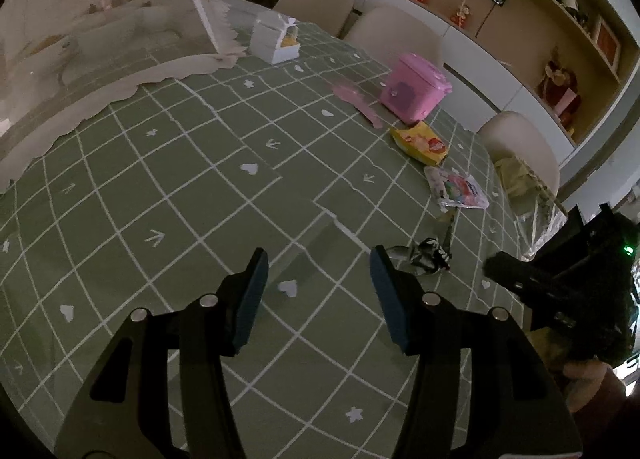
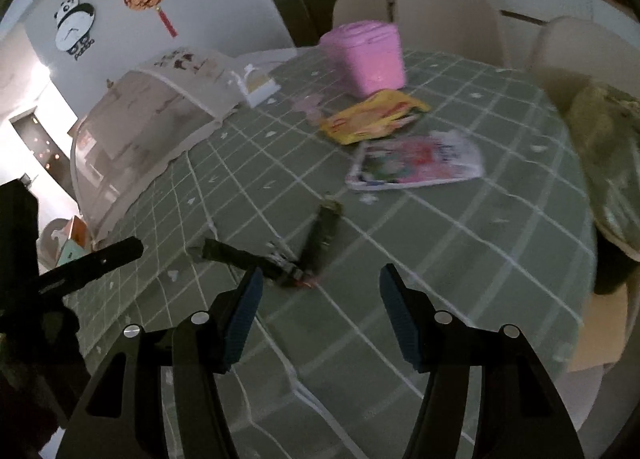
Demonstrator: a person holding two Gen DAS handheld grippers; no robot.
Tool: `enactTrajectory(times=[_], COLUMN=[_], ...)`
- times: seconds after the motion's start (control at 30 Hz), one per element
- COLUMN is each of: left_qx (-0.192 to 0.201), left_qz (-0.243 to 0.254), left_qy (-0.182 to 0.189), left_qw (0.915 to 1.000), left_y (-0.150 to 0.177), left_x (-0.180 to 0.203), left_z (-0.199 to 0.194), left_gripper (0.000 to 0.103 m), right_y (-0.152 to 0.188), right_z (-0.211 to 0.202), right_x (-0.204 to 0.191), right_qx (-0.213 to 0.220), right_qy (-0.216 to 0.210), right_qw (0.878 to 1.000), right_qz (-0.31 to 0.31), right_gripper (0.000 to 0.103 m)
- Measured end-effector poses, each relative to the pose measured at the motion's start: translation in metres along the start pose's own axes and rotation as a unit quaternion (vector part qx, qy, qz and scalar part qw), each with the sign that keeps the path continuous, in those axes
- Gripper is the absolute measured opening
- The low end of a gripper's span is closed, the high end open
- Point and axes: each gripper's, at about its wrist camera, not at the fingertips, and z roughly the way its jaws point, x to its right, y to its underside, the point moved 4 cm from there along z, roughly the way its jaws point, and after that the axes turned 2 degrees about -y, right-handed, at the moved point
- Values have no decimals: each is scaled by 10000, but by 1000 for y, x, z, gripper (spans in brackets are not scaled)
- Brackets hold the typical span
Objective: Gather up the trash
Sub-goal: 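Move both open tools back toward the table, then grasp the pink scoop with the left tool while the right tool holds a dark snack stick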
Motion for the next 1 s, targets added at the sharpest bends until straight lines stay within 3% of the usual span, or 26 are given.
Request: enactTrajectory(times=[0.13,0.3,0.37,0.43,0.53,0.73,1.0], left_qx=[34,18,3,-16,-44,-23,81], left_qz=[-118,-166,-170,-162,-121,53,161], left_qy=[-23,-77,-91,-98,-45,127,29], left_qw=[9999,9998,9998,9998,9999,9999,9998], left_y=[0,-4,-8,-13,-22,-56,-125], left_x=[-12,-22,-23,-21,-12,15,52], left_z=[-4,-3,1,7,19,50,117], left_gripper=[50,50,51,50,51,51,51], right_y=[-8,-8,-7,-6,-5,-12,-29], right_z=[28,50,52,50,37,-9,-51], right_x=[-6,-16,-20,-21,-14,28,129], right_qx=[-163,-290,-376,-409,-408,-74,251], right_qy=[3,324,248,230,267,471,964], right_qw=[9998,9987,9982,9977,9973,9985,9926], right_qz=[78,-252,-400,-489,-542,-283,690], right_gripper=[58,55,32,23,17,16,16])
